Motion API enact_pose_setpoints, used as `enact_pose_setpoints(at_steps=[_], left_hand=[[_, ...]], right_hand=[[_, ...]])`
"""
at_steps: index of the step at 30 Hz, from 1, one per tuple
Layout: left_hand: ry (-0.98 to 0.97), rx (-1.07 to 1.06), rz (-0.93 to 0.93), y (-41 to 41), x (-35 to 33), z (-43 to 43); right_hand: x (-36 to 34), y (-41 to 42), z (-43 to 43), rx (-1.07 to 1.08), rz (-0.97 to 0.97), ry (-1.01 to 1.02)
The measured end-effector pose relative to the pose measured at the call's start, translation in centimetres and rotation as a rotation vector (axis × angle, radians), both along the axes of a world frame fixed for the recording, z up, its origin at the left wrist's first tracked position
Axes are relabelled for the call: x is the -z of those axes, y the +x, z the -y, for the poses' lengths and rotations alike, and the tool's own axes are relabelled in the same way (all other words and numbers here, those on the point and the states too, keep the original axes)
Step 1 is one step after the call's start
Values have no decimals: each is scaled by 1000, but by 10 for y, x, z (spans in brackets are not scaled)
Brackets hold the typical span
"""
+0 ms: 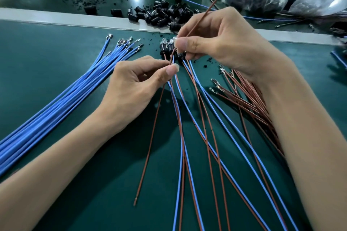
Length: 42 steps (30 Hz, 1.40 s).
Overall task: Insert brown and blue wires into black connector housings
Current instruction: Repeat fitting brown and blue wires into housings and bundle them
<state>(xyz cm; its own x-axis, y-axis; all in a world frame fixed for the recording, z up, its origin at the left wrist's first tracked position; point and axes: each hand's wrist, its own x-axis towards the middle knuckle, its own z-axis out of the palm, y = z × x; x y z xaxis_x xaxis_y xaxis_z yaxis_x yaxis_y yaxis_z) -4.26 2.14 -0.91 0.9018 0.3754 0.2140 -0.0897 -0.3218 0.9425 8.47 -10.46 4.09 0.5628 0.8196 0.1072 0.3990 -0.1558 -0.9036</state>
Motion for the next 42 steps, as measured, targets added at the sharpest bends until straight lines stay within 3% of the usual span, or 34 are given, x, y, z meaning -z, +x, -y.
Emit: enact_pose_setpoints(at_steps=[12, 19, 28, 33, 42], left_hand=[[1, 24, 11, 0, 3, -1], [-20, 1, -2, 1, 2, -1], [-7, 3, 21, 1, 3, -1], [-66, 14, 59, 3, 6, -2], [-156, -48, 53, 5, 7, 0]], right_hand=[[7, -4, -7, -108, 87, -139], [2, -1, -3, 5, -42, 29], [4, -2, -5, -13, -37, 37], [10, -5, -10, -113, -9, -69], [12, -2, -11, -13, 5, -9]])
